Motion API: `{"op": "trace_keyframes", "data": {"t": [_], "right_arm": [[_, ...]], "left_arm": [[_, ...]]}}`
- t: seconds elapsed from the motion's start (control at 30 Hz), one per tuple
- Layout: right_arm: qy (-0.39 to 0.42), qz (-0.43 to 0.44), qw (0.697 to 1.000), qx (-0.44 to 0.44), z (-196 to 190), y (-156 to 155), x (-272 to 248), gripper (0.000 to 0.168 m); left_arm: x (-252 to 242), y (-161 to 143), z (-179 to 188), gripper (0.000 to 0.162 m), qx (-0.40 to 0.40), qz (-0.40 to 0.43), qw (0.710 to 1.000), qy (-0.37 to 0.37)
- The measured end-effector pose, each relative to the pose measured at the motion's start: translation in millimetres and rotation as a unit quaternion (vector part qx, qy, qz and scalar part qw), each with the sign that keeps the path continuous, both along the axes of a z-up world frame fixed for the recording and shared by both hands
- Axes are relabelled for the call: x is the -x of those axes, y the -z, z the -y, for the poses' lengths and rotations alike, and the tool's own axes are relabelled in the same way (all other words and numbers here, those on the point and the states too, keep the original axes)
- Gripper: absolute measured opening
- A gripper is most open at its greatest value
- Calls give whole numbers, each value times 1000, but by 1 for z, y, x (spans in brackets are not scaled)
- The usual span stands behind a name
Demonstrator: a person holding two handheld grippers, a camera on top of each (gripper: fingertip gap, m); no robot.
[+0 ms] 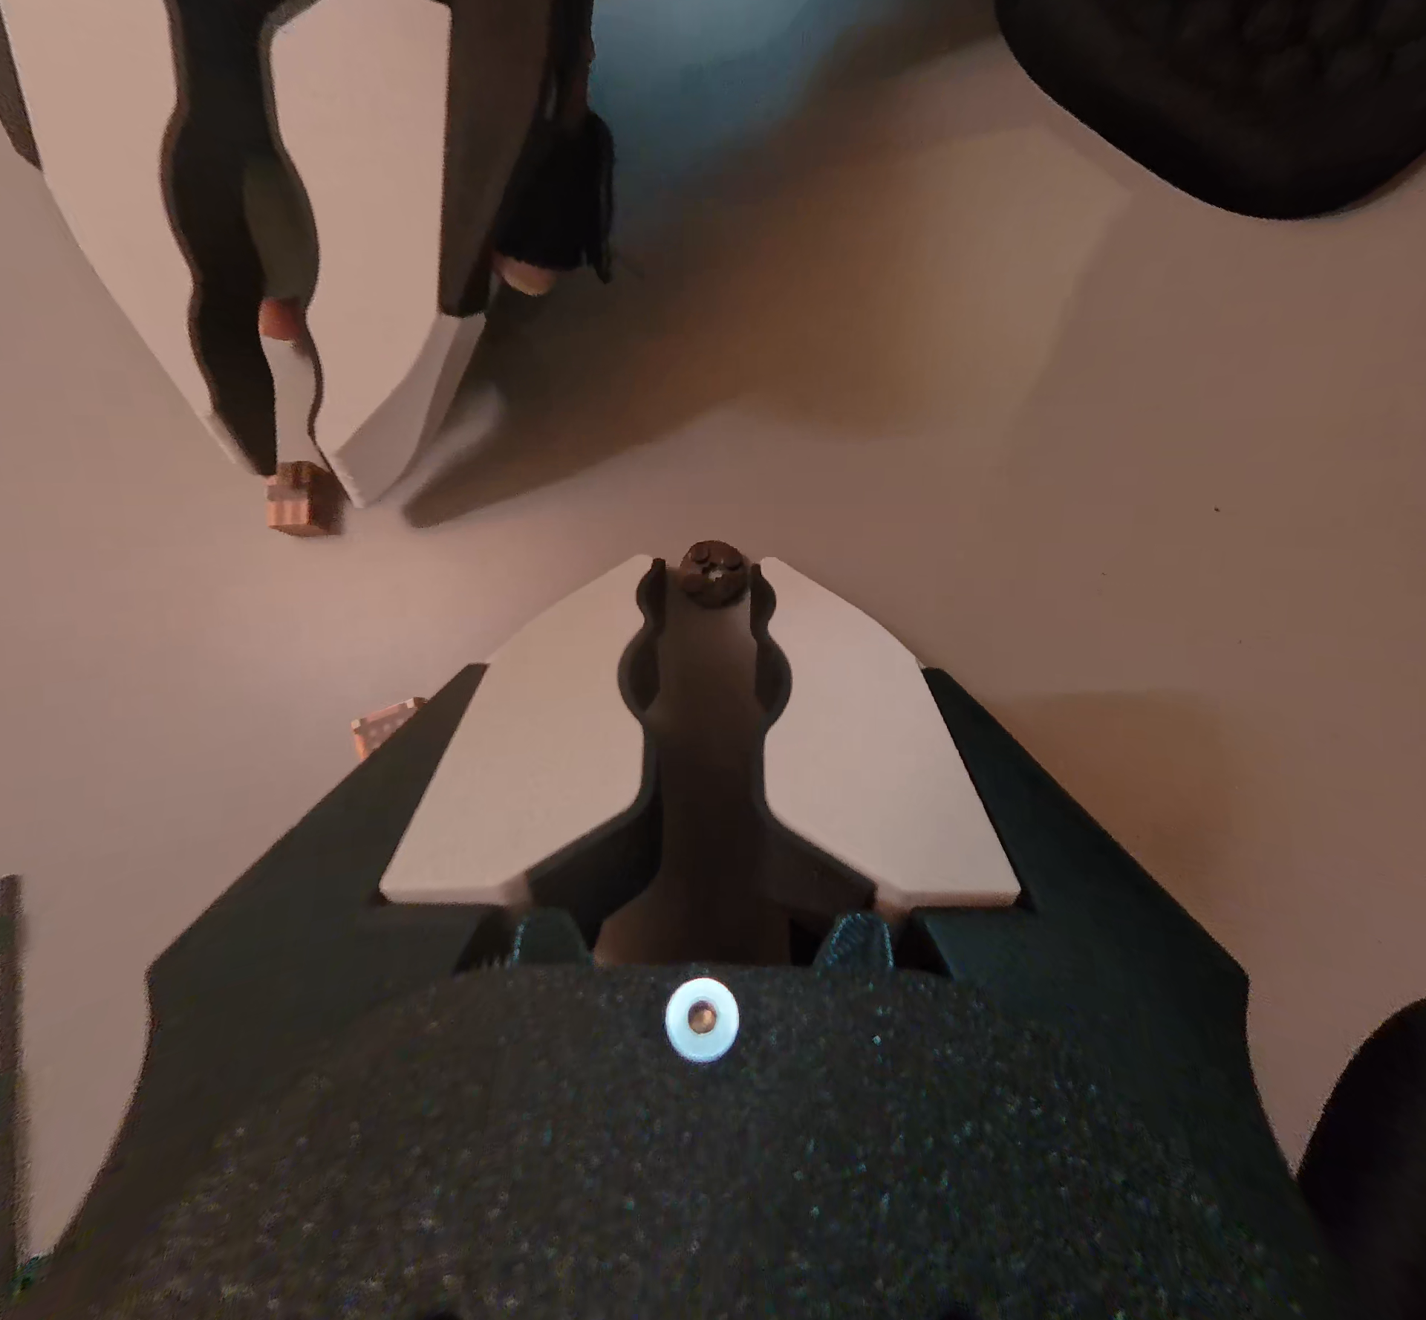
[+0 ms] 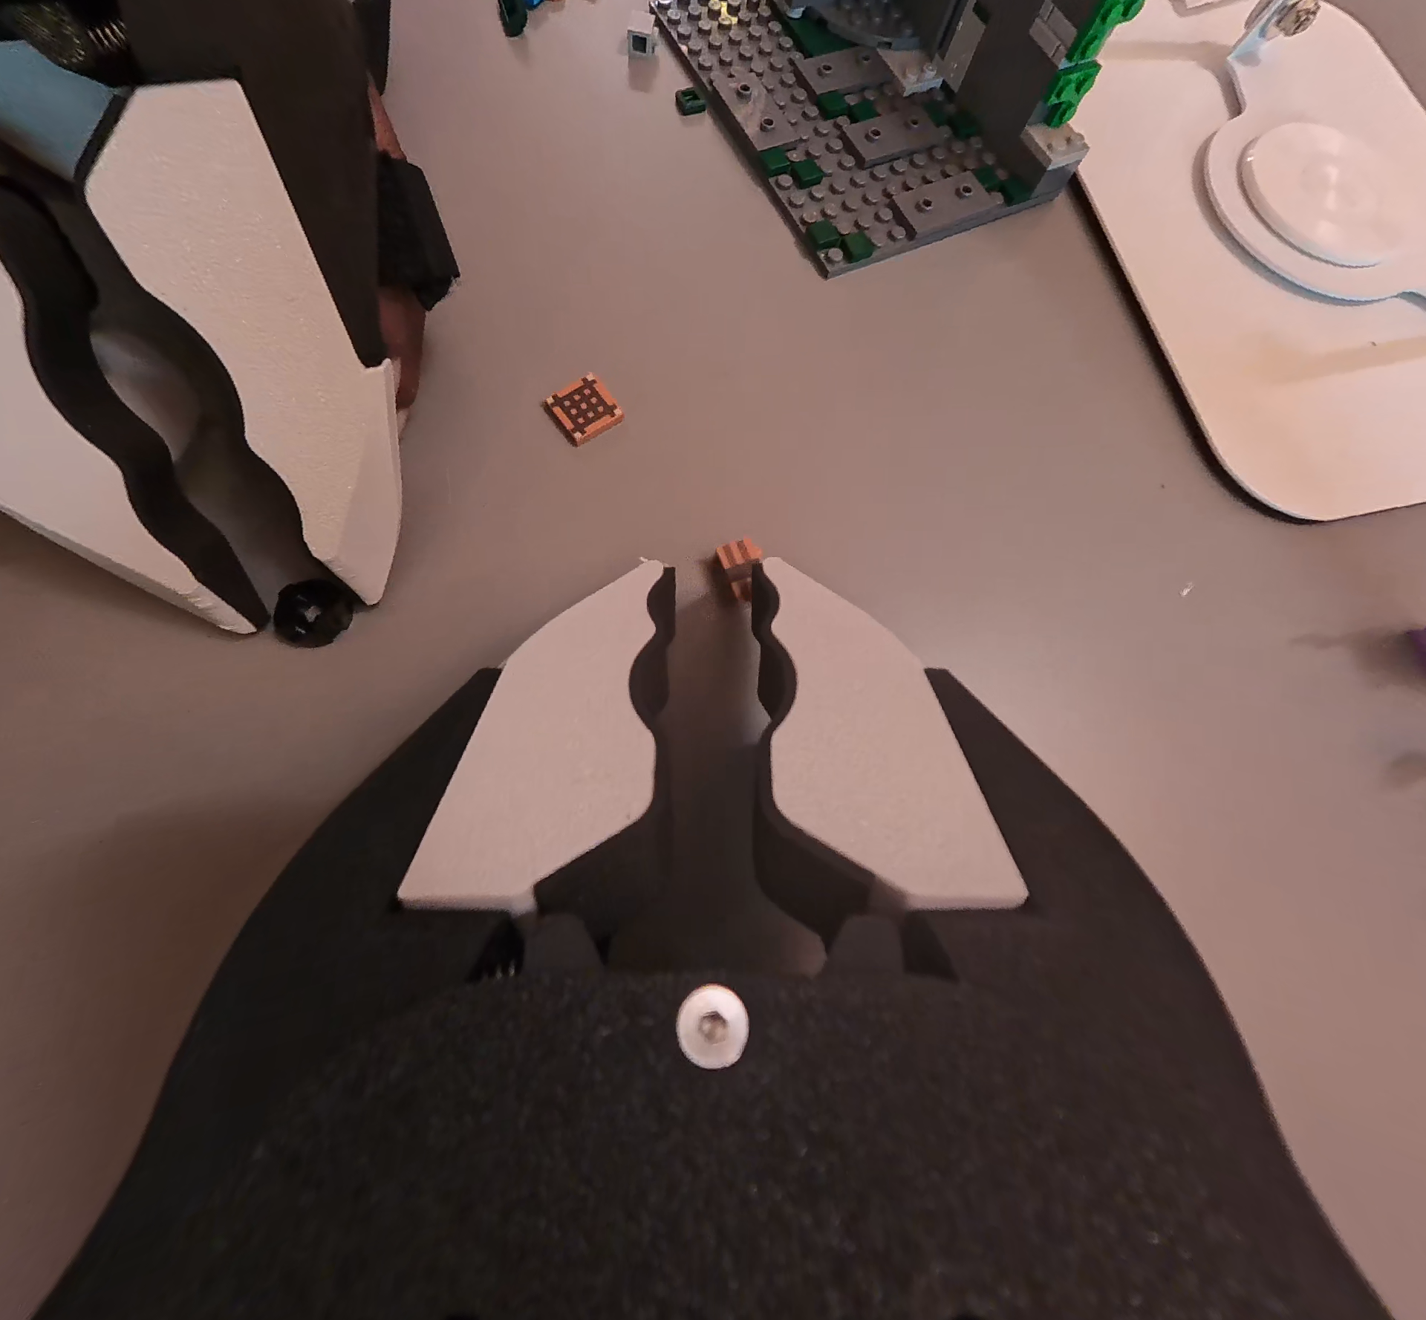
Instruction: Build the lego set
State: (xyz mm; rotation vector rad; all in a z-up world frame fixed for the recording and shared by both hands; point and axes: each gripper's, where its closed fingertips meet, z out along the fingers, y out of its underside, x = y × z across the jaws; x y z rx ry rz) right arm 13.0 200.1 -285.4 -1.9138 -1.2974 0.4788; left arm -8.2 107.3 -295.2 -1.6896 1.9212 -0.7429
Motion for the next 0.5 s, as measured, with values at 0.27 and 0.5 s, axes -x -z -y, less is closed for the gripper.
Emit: {"op": "trace_keyframes", "data": {"t": [0.27,0.5], "right_arm": [[-9,13,1000,-12,1,1,1,0],[-19,9,1000,-10,4,1,-1,0]], "left_arm": [[1,-4,-4,19,2,14,1000,-6],[6,-5,-14,18,7,26,999,-26]]}}
